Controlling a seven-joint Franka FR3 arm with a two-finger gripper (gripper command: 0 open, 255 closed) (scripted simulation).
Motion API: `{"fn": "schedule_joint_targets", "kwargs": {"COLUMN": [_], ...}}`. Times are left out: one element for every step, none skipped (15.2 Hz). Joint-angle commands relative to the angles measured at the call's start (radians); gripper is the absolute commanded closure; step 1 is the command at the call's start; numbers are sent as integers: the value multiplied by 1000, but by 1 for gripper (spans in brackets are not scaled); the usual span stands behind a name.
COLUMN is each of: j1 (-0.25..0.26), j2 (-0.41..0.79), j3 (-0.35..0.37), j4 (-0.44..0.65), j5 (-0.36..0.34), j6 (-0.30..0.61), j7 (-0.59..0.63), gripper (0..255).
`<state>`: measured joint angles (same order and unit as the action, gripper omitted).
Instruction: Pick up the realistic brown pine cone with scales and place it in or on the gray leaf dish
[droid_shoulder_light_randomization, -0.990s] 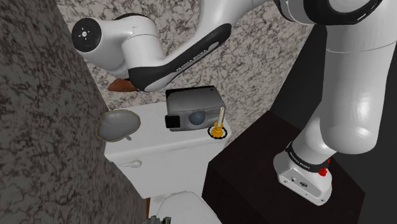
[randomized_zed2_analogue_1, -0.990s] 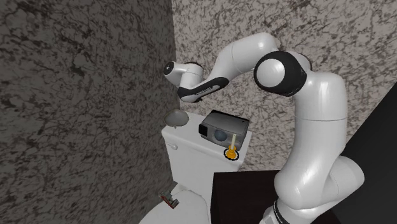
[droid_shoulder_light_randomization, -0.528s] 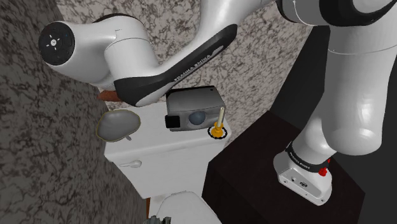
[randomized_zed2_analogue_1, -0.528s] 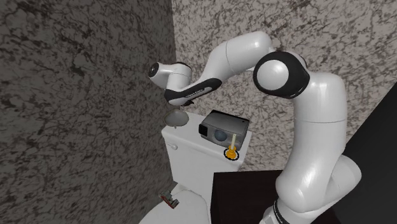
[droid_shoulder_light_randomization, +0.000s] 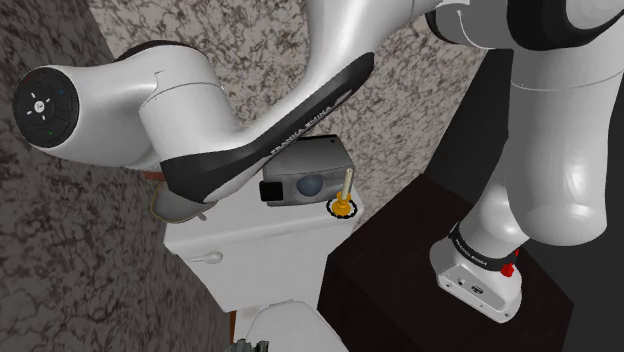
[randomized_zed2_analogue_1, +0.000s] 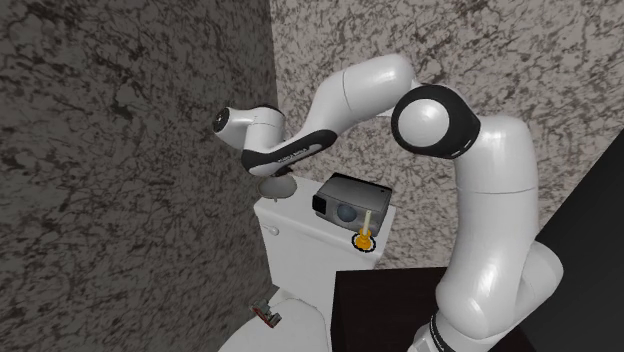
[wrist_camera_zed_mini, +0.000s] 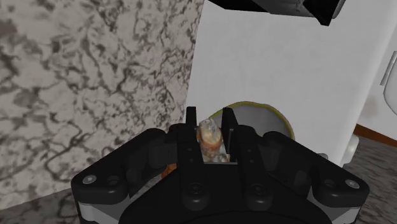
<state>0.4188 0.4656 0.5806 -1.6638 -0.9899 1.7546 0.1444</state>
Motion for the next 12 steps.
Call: {"fn": "schedule_joint_targets", "kwargs": {"j1": [2, 2, 3, 4, 5, 7, 8, 9, 10, 12, 13, 16], "j2": [10, 16, 22, 29, 35, 42, 49, 56, 63, 70, 78, 89], "j3": [-3, -5, -7, -10, -12, -14, -16, -19, -21, -24, -26, -30], "j4": [-10, -14, -18, -21, -25, -28, -31, -34, -36, -38, -40, -43], "j5": [-8, -13, -17, -22, -27, -32, -37, -42, -47, -52, -57, -65], "j6": [11, 17, 23, 29, 34, 40, 45, 51, 56, 61, 66, 74], "j7": [16, 23, 31, 38, 46, 53, 61, 68, 76, 83, 90, 101], "gripper": [255, 255, 255, 255, 255, 255, 255, 255, 255, 255, 255, 255]}}
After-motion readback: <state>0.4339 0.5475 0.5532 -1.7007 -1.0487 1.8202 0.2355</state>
